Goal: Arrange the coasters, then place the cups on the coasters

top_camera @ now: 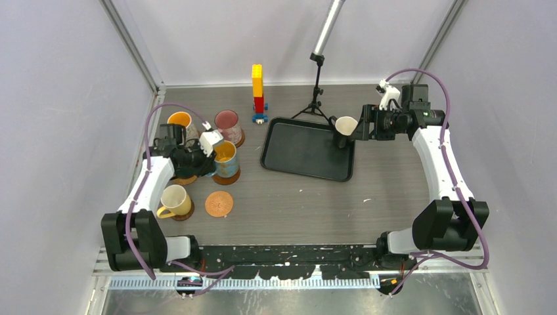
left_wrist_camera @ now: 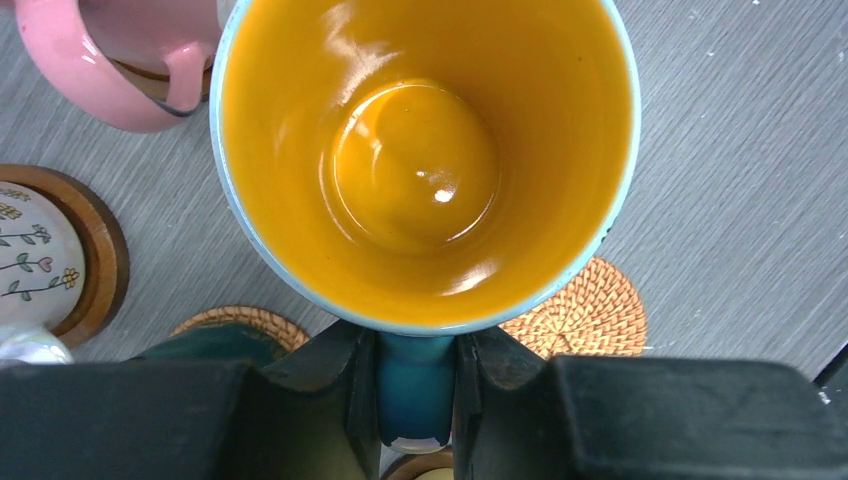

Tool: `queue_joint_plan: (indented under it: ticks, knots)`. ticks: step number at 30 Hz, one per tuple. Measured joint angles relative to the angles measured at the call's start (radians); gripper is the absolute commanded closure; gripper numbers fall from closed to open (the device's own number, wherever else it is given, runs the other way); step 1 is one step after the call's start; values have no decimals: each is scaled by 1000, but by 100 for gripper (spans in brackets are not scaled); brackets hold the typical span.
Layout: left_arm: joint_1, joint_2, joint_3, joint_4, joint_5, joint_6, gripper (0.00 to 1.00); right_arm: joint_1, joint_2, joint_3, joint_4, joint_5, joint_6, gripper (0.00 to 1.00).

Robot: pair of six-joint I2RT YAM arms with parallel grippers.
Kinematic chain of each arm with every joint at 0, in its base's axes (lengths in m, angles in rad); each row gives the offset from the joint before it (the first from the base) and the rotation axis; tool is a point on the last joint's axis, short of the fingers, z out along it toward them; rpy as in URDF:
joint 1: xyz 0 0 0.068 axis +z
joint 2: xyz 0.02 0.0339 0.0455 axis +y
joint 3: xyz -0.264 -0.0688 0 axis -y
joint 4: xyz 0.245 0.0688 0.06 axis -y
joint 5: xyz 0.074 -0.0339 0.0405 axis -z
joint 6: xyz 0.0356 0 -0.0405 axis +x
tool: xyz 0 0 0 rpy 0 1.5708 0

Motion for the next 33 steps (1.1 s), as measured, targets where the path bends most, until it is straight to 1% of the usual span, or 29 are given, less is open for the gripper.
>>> queue_joint_plan:
  ticks: [7,17,26,28,30,31,33]
  knots:
    - [25,13,-16,6,1,51,100,4,0,0,-4,1,-2,24]
    - [25,68,-29,63,-1,24,100,16,11,2,-4,5,-2,24]
    - [25,75,-59,87,-22,24,99,18,15,3,-3,5,-3,24]
    - [25,75,-66,88,-23,26,85,18,16,3,-3,6,-3,24]
    - [25,75,-67,92,-24,28,66,18,16,4,-4,7,-3,24]
    - [25,75,-67,92,-24,30,59,18,16,5,-3,7,-3,24]
    - [25,74,-67,92,-24,39,49,20,16,6,-4,7,-4,24]
